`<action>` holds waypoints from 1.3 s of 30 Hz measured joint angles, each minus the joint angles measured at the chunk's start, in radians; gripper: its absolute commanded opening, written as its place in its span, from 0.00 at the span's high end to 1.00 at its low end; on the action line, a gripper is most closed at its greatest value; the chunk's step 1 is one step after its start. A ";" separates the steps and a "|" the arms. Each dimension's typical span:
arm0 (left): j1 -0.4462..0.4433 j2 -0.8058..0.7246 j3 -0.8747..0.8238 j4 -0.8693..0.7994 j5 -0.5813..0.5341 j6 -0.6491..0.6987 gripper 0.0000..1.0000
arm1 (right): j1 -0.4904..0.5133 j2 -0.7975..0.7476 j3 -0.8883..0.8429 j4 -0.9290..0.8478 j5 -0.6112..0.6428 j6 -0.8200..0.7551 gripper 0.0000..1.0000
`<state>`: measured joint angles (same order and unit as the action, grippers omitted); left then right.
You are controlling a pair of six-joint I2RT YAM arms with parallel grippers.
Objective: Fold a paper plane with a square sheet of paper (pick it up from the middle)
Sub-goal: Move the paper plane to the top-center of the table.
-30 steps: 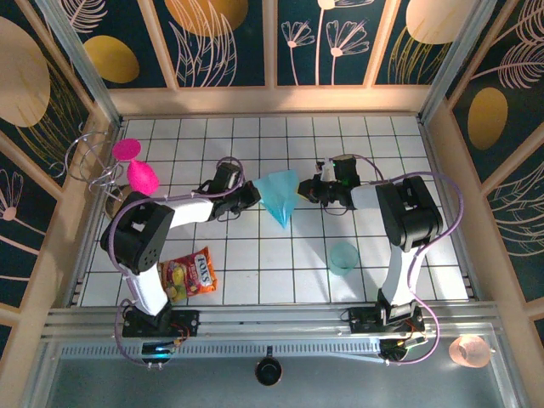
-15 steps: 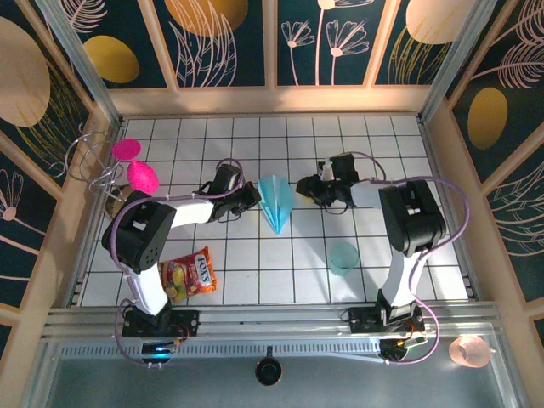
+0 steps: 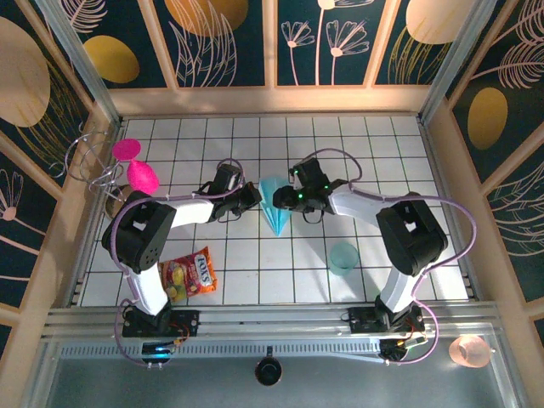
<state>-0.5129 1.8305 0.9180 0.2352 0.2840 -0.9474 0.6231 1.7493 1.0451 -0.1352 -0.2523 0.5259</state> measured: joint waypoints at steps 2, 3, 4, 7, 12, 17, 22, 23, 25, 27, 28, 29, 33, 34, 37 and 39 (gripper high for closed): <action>0.000 0.000 0.000 0.000 0.000 0.000 1.00 | 0.027 0.007 0.004 -0.020 0.017 0.009 0.45; 0.000 0.000 0.000 0.000 0.000 0.000 1.00 | 0.035 0.014 0.009 -0.028 0.019 0.012 0.45; 0.000 0.000 0.000 0.000 0.000 0.000 1.00 | 0.043 0.024 0.016 -0.033 0.021 0.015 0.45; 0.000 0.000 0.000 0.000 0.003 0.000 1.00 | 0.063 0.060 0.048 -0.043 0.025 0.024 0.45; 0.000 0.000 0.000 0.000 0.006 0.000 1.00 | 0.087 0.100 0.089 -0.055 0.044 0.026 0.44; 0.000 0.000 0.000 0.000 0.012 0.000 1.00 | 0.092 0.119 0.109 -0.073 0.066 0.025 0.45; 0.000 0.000 0.000 0.000 0.023 0.000 1.00 | 0.092 0.139 0.134 -0.103 0.097 0.022 0.48; 0.000 0.000 0.000 0.000 0.023 0.000 1.00 | 0.092 0.143 0.140 -0.110 0.103 0.022 0.48; 0.000 0.000 0.000 0.000 0.023 0.000 1.00 | 0.092 0.153 0.151 -0.119 0.114 0.021 0.50; 0.000 0.000 0.000 0.000 0.023 0.000 0.99 | 0.092 0.158 0.155 -0.129 0.122 0.018 0.51; 0.000 0.000 0.000 0.000 0.023 0.000 0.99 | 0.092 0.159 0.156 -0.134 0.126 0.018 0.52; 0.000 0.000 0.000 0.000 0.023 0.000 0.98 | 0.092 0.159 0.156 -0.137 0.129 0.018 0.53; 0.000 0.000 0.000 0.000 0.023 0.000 0.97 | 0.092 0.159 0.157 -0.147 0.148 0.014 0.61; 0.000 0.000 0.000 0.000 0.023 0.000 0.96 | 0.092 0.159 0.157 -0.150 0.151 0.015 0.62; 0.000 0.000 0.000 -0.001 0.023 0.000 0.94 | 0.092 0.161 0.157 -0.158 0.158 0.014 0.63; 0.000 0.000 0.000 -0.001 0.023 0.001 0.92 | 0.092 0.165 0.157 -0.162 0.159 0.015 0.63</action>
<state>-0.5129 1.8305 0.9180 0.2344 0.3065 -0.9463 0.7155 1.9144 1.2022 -0.2970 -0.0937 0.5407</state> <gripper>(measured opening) 0.065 0.374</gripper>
